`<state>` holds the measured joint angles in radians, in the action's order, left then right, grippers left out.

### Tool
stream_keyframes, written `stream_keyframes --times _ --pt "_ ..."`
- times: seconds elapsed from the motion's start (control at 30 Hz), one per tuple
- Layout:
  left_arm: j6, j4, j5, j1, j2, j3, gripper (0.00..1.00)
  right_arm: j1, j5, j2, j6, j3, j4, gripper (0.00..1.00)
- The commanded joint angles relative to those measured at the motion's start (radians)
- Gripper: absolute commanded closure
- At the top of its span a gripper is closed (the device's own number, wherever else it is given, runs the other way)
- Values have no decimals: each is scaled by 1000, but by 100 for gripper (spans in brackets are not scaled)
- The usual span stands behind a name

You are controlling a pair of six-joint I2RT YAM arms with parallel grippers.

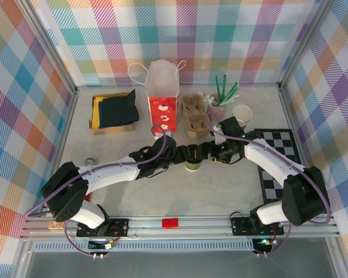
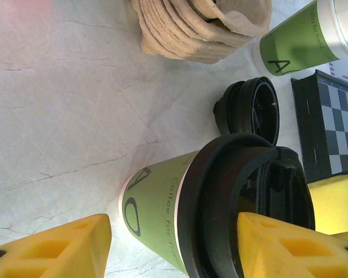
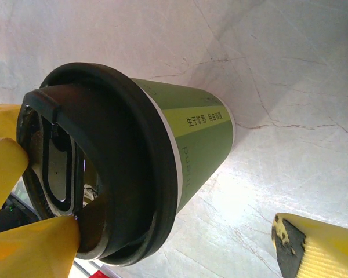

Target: Pack the takeout coffee

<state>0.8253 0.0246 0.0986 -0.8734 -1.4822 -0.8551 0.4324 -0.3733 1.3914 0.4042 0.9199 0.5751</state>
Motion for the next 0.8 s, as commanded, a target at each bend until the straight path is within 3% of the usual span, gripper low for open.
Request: stream_keyframes --times 0.0,0.77 --pt "7 -60 13 8 -15 42 41 8 71 28 2 -78 39 14" --pt "9 -89 39 7 8 49 42 7 119 77 48 -234 -75 15"
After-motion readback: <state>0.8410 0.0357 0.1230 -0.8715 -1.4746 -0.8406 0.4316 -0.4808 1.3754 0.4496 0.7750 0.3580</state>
